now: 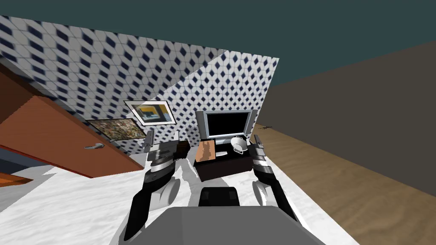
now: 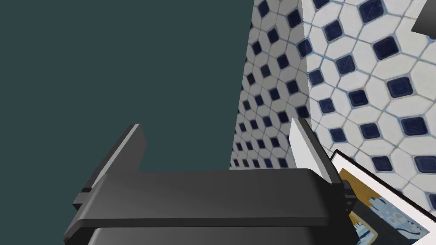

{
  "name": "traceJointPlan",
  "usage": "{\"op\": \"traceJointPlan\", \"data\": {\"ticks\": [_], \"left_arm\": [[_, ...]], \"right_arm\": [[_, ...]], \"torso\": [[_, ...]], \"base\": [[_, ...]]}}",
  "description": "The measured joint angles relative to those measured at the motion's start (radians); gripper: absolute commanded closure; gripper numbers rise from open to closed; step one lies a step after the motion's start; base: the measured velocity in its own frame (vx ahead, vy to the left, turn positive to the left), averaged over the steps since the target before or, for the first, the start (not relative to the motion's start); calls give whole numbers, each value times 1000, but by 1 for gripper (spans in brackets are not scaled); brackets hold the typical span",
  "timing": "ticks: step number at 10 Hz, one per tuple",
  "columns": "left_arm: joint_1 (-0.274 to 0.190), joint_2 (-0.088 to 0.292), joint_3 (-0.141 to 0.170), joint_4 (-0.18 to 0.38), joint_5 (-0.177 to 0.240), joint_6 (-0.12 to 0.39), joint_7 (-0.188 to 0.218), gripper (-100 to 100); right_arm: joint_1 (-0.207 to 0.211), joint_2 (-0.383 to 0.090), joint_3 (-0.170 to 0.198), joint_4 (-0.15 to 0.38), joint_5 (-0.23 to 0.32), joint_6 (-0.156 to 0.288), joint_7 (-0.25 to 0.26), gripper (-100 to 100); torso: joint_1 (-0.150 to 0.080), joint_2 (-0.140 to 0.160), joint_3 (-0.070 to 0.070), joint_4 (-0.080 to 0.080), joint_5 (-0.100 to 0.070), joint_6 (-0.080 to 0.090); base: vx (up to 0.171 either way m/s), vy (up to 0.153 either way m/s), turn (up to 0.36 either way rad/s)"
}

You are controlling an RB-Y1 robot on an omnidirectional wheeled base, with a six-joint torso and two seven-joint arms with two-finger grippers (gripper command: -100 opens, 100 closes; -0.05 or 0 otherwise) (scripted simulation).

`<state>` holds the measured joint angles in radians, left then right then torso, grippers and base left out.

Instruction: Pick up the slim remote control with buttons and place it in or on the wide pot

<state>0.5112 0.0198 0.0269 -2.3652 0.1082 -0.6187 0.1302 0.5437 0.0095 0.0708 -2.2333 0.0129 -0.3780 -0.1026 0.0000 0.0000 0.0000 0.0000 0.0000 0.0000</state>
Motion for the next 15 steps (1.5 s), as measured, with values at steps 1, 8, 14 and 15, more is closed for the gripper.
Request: {"op": "traceJointPlan", "data": {"ticks": [1, 8, 14, 15], "left_arm": [[0, 0, 0, 0, 0, 0, 0, 0], [0, 0, 0, 0, 0, 0, 0, 0], [0, 0, 0, 0, 0, 0, 0, 0], [0, 0, 0, 0, 0, 0, 0, 0]], "right_arm": [[7, -27, 11, 8, 13, -6, 2, -100], [11, -219, 104, 163, 163, -51, 25, -100], [28, -314, 168, 266, 264, -64, 48, -100], [15, -318, 176, 300, 277, -67, 52, -100]], "torso": [[-2, 3, 1, 0, 0, 0], [-6, 10, 6, 2, -1, 0], [-3, 4, 2, 1, -1, 0], [-3, 3, 2, 1, -1, 0]], "base": [[-102, -55, 166], [-136, -58, 230], [-59, -12, 192], [-61, -12, 296]]}}
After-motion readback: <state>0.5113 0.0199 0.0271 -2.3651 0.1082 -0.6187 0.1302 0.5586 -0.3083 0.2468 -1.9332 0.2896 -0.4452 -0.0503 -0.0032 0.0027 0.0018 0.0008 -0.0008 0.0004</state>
